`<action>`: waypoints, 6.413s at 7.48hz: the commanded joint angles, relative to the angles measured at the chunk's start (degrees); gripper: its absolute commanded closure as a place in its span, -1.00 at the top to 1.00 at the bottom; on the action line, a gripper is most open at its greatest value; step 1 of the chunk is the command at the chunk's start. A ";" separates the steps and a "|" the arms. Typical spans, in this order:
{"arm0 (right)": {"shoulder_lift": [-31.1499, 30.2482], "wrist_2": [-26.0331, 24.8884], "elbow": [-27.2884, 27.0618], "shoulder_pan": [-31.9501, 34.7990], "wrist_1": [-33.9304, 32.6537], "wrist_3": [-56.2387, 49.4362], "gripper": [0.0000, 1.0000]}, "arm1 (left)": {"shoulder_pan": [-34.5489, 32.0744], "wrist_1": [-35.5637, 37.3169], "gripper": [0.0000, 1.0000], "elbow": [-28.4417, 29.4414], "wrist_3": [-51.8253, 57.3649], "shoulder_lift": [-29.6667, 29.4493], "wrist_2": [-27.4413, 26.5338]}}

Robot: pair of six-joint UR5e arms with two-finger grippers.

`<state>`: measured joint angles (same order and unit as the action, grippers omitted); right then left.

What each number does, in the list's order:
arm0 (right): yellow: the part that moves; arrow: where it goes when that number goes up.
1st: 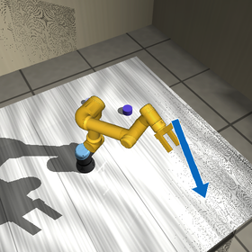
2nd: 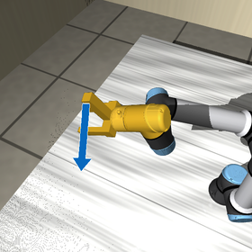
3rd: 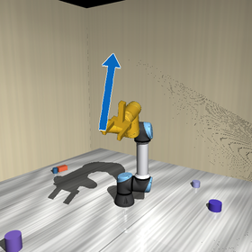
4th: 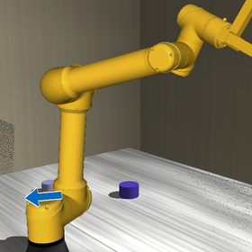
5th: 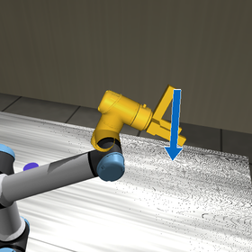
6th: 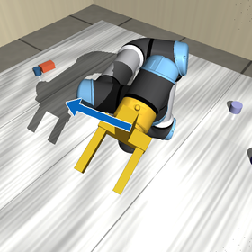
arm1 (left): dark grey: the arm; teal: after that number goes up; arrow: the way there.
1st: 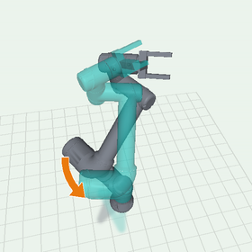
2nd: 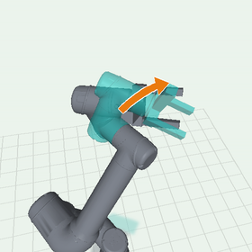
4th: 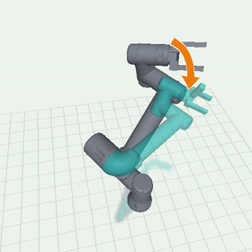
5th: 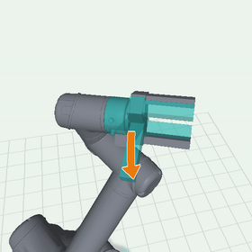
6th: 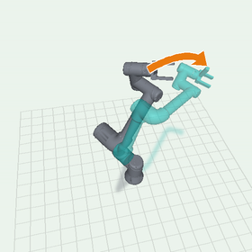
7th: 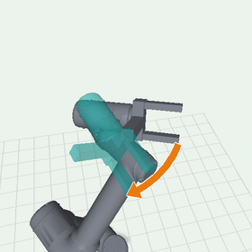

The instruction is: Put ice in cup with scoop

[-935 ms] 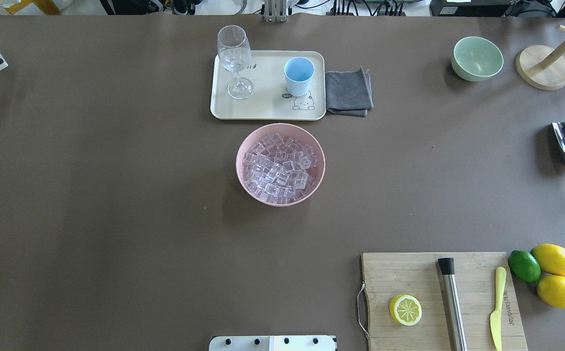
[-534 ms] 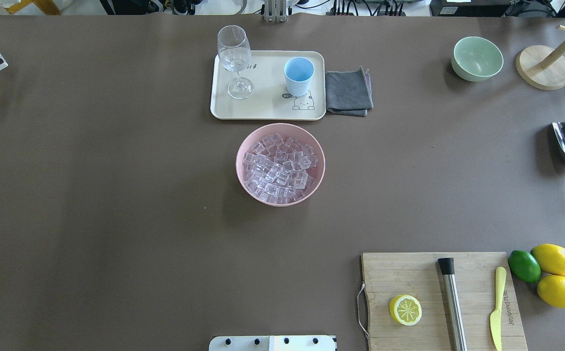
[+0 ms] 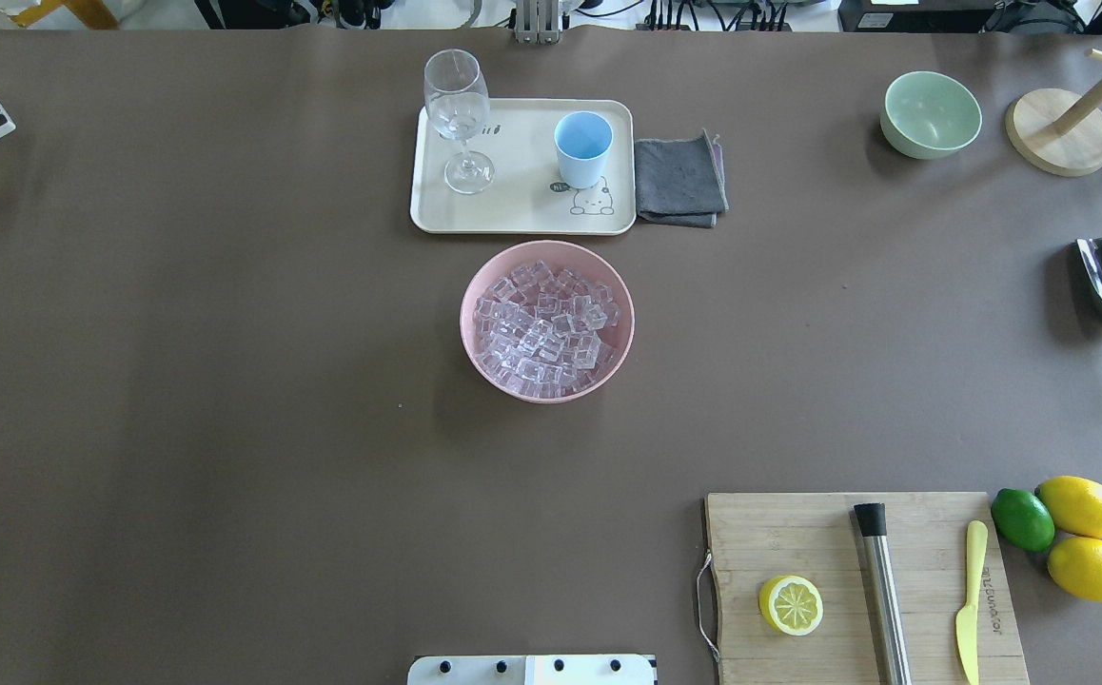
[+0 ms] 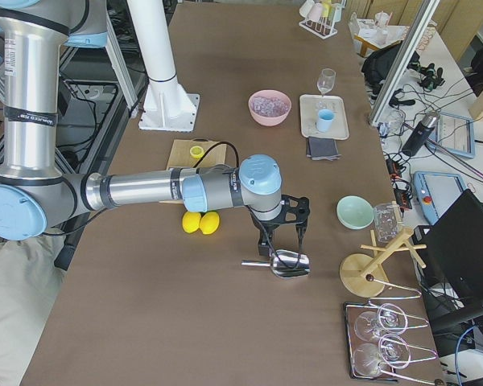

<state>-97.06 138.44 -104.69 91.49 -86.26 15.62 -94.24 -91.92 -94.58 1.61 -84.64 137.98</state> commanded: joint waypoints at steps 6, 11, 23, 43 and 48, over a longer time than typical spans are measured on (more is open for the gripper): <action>-1.63 1.57 3.61 0.54 -0.40 0.11 1.00 | 2.55 -0.27 0.97 -1.21 0.06 -1.05 0.10; -1.64 -3.42 8.18 -11.13 3.64 -0.07 1.00 | 6.95 -3.87 0.97 -1.57 1.91 -1.75 0.18; 2.30 -4.67 23.64 -18.89 18.41 5.91 1.00 | 44.81 -35.45 0.97 -4.03 1.21 -13.09 -1.82; 10.14 -3.97 -5.34 -8.17 -39.25 -16.59 -1.00 | 55.91 -93.87 0.97 20.22 -7.05 -24.51 -26.45; 7.61 1.13 -6.58 -8.34 -28.21 -16.42 -1.00 | 58.72 -93.70 0.97 25.68 -10.66 -29.97 -28.72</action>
<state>-87.32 138.32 -110.53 83.31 -120.23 -1.17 -36.79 -185.64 -69.93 -8.15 -113.28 111.14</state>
